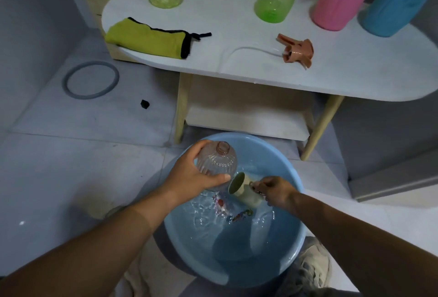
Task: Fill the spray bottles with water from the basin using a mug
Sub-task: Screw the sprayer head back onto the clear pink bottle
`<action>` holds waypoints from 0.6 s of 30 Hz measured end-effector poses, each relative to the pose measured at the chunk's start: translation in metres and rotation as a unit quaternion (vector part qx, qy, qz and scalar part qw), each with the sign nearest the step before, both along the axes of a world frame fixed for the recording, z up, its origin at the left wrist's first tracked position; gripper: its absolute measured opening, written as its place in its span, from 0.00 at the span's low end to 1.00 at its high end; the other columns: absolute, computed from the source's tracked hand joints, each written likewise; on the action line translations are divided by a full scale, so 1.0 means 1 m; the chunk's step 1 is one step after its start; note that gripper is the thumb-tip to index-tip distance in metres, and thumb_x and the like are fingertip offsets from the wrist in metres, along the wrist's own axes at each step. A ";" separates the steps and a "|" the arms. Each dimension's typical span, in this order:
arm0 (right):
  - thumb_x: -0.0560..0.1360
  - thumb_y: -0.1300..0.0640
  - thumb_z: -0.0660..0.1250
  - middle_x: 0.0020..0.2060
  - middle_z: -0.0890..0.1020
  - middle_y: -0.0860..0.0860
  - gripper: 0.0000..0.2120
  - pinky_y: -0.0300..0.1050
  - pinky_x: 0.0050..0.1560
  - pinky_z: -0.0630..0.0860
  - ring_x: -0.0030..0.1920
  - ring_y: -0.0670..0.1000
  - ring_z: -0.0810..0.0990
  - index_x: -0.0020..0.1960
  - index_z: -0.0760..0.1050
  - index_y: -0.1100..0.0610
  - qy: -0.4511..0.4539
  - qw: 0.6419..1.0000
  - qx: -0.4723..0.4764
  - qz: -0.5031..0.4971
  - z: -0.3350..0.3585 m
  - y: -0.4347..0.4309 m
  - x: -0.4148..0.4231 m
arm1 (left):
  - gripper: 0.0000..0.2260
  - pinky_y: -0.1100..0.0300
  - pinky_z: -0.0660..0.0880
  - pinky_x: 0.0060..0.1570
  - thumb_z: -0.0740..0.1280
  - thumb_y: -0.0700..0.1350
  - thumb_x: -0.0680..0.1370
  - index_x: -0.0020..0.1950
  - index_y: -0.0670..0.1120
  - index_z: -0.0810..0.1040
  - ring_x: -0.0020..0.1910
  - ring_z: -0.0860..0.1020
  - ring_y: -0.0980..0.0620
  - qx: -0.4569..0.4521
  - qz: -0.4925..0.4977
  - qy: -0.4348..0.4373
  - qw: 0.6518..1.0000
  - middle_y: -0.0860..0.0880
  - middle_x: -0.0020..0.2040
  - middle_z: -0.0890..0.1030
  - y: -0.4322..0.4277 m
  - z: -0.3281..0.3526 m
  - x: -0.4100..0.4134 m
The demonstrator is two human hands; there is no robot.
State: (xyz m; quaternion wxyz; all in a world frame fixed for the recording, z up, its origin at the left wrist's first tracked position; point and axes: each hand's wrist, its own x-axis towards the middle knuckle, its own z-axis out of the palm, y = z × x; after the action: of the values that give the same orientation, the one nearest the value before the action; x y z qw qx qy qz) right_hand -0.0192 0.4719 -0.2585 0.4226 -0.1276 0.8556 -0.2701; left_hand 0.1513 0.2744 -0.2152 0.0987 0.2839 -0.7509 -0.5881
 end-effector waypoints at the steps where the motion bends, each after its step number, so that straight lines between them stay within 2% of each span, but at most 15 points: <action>1: 0.78 0.48 0.68 0.36 0.80 0.52 0.13 0.43 0.39 0.73 0.36 0.51 0.75 0.43 0.81 0.56 0.005 1.000 0.005 0.006 0.000 0.000 -0.001 | 0.37 0.78 0.74 0.49 0.86 0.49 0.63 0.68 0.62 0.72 0.55 0.76 0.74 0.001 -0.003 0.001 1.000 0.64 0.59 0.78 -0.001 0.004 -0.001; 4: 0.79 0.46 0.66 0.37 0.80 0.50 0.13 0.39 0.35 0.70 0.34 0.48 0.75 0.43 0.80 0.54 0.054 0.998 0.028 0.025 0.007 -0.001 -0.004 | 0.35 0.76 0.75 0.48 0.86 0.50 0.63 0.65 0.64 0.74 0.55 0.78 0.72 -0.002 -0.003 0.020 1.000 0.66 0.56 0.81 -0.004 0.020 -0.006; 7: 0.81 0.46 0.62 0.35 0.77 0.49 0.16 0.41 0.35 0.69 0.36 0.50 0.74 0.39 0.76 0.53 0.095 0.995 0.028 0.029 0.026 -0.006 -0.010 | 0.40 0.65 0.78 0.57 0.86 0.55 0.60 0.70 0.59 0.74 0.58 0.80 0.64 -0.004 -0.011 0.046 0.999 0.61 0.60 0.81 -0.006 0.039 -0.012; 9: 0.81 0.47 0.62 0.31 0.75 0.48 0.18 0.39 0.31 0.68 0.33 0.48 0.72 0.36 0.74 0.54 0.112 0.994 0.000 0.020 0.047 -0.012 -0.015 | 0.41 0.63 0.79 0.56 0.85 0.58 0.58 0.69 0.56 0.75 0.58 0.81 0.62 -0.007 -0.021 0.067 0.998 0.59 0.60 0.82 -0.008 0.054 -0.016; 11: 0.81 0.47 0.63 0.31 0.75 0.50 0.17 0.38 0.33 0.70 0.32 0.49 0.72 0.36 0.74 0.54 0.102 0.994 -0.042 0.003 0.074 -0.019 -0.019 | 0.40 0.63 0.80 0.54 0.84 0.60 0.57 0.67 0.57 0.76 0.56 0.83 0.60 -0.011 -0.030 0.082 0.996 0.59 0.58 0.83 -0.009 0.071 -0.020; 13: 0.81 0.48 0.63 0.36 0.78 0.53 0.14 0.43 0.38 0.73 0.37 0.51 0.75 0.41 0.77 0.56 0.044 0.995 -0.091 -0.015 0.107 -0.025 -0.022 | 0.40 0.64 0.81 0.53 0.84 0.61 0.56 0.65 0.60 0.75 0.56 0.83 0.61 -0.026 -0.031 0.097 0.994 0.60 0.58 0.83 -0.010 0.090 -0.024; 15: 0.81 0.48 0.63 0.40 0.80 0.54 0.14 0.45 0.39 0.76 0.38 0.51 0.78 0.46 0.79 0.57 -0.001 0.992 -0.123 -0.009 0.142 -0.028 -0.024 | 0.38 0.65 0.81 0.52 0.84 0.62 0.55 0.63 0.64 0.76 0.55 0.83 0.61 -0.035 -0.030 0.111 0.993 0.59 0.58 0.83 -0.012 0.110 -0.029; 18: 0.81 0.48 0.63 0.41 0.84 0.55 0.16 0.45 0.39 0.80 0.37 0.51 0.82 0.49 0.80 0.60 0.007 0.985 -0.174 -0.002 0.194 -0.029 -0.028 | 0.34 0.64 0.80 0.51 0.84 0.60 0.57 0.60 0.67 0.77 0.54 0.84 0.60 -0.045 -0.034 0.131 0.990 0.60 0.56 0.85 -0.015 0.143 -0.033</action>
State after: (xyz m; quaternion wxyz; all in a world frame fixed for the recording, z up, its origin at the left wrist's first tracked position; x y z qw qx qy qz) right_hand -0.0475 0.4430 -0.0647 0.3872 -0.1997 0.7990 -0.4146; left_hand 0.1180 0.2591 -0.0725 0.1890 0.1738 -0.7666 -0.5886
